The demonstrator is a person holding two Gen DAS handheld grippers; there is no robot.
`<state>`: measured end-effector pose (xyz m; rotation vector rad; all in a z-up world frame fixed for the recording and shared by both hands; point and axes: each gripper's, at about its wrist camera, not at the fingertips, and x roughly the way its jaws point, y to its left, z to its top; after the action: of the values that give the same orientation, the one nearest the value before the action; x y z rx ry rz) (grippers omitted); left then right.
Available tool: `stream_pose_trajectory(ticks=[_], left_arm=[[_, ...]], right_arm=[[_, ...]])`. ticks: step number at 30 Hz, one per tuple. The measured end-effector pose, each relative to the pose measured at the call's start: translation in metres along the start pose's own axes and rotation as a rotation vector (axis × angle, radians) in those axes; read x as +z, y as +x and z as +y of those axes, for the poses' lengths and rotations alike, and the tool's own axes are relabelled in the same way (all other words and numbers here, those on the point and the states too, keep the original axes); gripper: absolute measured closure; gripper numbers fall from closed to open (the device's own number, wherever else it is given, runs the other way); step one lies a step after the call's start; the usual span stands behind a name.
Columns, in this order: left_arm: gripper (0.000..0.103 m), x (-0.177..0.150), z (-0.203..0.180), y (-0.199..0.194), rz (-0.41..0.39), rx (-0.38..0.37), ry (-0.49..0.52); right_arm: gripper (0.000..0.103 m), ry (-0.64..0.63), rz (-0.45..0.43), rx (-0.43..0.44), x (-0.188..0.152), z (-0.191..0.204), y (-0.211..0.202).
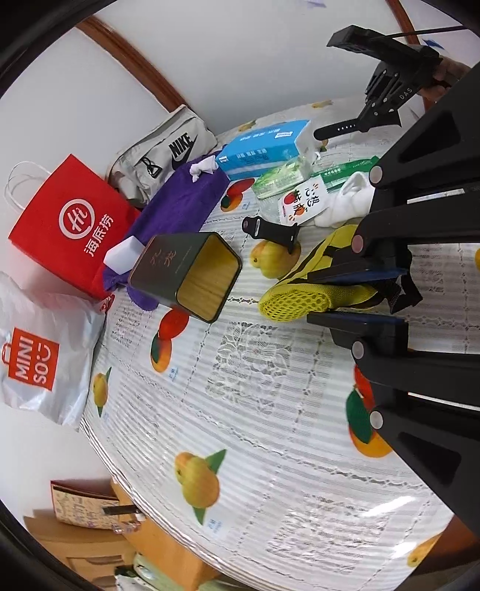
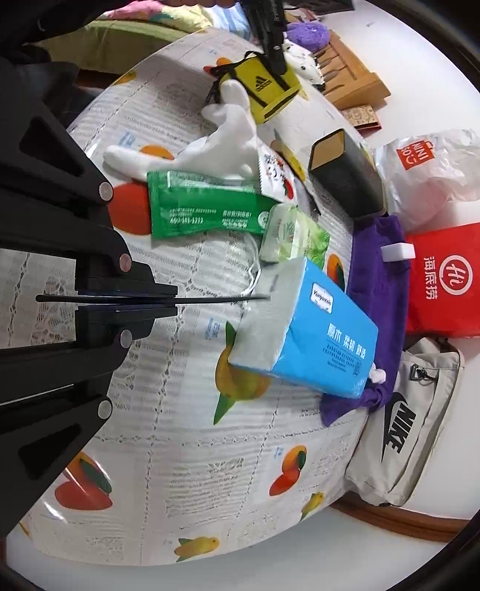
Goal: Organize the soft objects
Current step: 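Carry the yellow bag and the black strap in both tools toward the purple towel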
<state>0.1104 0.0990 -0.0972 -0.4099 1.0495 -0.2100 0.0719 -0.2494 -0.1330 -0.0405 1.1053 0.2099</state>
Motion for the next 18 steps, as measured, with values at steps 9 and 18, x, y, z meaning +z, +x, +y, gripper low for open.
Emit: stream_pose_trajectory(ticks=[9, 18], left_arm=[[0.089, 0.004, -0.010, -0.028, -0.044, -0.004, 0.006], [0.089, 0.020, -0.035, -0.064, -0.078, -0.009, 0.062]], right_arm=[[0.100, -0.025, -0.031, 0.034, 0.008, 0.010, -0.024], [0.100, -0.021, -0.096, 0.061, 0.040, 0.019, -0.058]])
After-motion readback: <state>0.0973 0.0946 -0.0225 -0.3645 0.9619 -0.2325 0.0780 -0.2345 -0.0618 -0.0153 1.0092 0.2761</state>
